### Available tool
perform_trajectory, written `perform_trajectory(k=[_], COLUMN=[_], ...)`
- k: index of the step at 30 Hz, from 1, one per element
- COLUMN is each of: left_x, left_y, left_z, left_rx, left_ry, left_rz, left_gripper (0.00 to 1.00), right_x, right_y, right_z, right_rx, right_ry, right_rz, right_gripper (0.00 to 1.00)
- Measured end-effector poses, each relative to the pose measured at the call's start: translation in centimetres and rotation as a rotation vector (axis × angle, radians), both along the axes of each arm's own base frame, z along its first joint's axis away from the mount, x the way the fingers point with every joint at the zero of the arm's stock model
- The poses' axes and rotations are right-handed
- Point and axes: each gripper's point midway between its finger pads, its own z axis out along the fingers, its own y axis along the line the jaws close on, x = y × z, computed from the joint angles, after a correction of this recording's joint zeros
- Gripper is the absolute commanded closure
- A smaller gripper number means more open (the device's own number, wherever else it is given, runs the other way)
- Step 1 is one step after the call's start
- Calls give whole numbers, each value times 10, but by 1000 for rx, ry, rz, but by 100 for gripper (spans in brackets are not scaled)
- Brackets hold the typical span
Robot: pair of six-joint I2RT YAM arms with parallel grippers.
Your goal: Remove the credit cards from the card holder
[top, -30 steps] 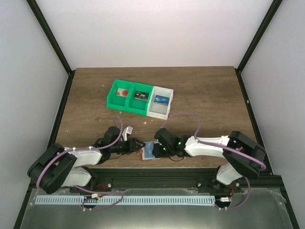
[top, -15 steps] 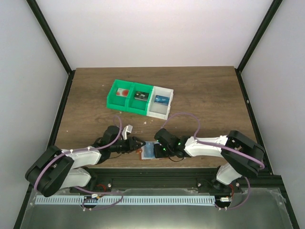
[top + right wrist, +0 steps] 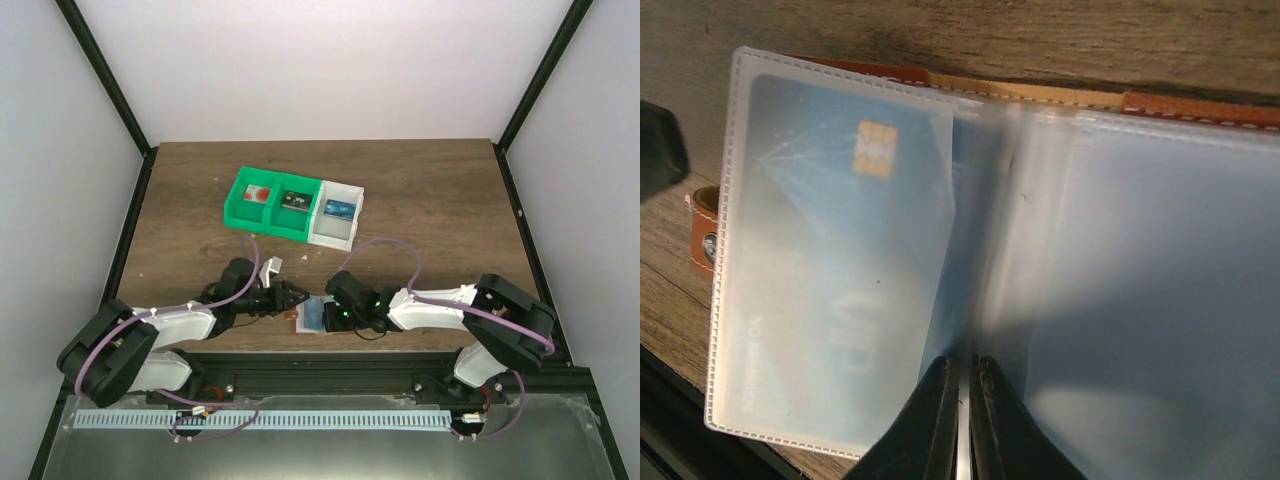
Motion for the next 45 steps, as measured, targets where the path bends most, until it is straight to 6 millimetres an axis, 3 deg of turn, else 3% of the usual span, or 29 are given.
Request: perform_trajectory(k=[4,23,38,45], left_x=[-4,-8,-16,-5], left_y=[-4,-12,-31,-28], left_z=[-8,-10,7,15], left_rx=[2,-20,-91,-14], left_ry=[31,47,53,-7], left_rz=[-17,-39,-77,-54], left_gripper=[50,50,49,45], right_x=[0,1,1,1], right_y=[0,2,4,4], right_z=[0,0,-1,-1], right_rx=[2,24,48,58], right_ry=[-1,-10,-17,-21], right_rz=[0,-1,-1,-4], right_gripper=[93,94,94,95])
